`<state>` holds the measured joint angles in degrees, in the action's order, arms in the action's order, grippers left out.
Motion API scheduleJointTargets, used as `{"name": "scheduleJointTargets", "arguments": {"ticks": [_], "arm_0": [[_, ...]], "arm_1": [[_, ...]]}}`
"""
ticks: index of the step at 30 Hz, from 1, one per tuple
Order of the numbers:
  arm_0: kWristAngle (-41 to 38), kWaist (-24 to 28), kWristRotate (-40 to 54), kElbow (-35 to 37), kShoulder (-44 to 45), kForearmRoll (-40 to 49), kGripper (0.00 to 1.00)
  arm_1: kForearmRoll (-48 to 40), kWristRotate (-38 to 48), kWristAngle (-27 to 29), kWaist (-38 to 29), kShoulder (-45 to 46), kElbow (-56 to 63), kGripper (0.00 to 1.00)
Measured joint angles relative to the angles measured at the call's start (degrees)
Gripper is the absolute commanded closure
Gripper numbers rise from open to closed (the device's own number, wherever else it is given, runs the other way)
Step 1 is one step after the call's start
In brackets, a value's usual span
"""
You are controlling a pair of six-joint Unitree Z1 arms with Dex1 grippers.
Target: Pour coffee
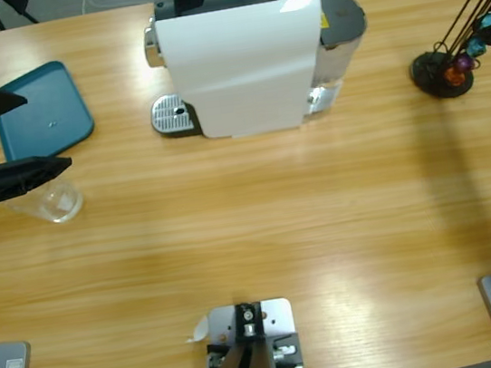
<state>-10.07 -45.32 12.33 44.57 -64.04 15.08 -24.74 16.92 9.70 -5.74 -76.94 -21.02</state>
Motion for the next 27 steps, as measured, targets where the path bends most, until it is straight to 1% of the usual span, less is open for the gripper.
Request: {"name": "scheduleJointTargets", "arguments": {"ticks": [6,18,21,27], "arm_0": [[-0.35,0.00,-0.17,-0.13,0.00,0.00,0.032],[-0.38,0.00,-0.24,-1.00,0.00,-0.32,0.032],[-0.38,0.00,-0.24,-1.01,0.01,-0.59,0.032],[-0.38,0.00,-0.24,-1.30,0.08,-0.83,0.032]], "arm_1": [[1.51,0.00,0.30,0.00,1.61,-0.34,1.000],[10.64,0.00,0.32,-0.01,8.51,-7.81,1.000],[14.38,-0.48,0.32,-0.01,10.92,-9.91,1.000],[24.49,-4.39,0.32,-0.87,17.80,-13.02,1.000]]}}
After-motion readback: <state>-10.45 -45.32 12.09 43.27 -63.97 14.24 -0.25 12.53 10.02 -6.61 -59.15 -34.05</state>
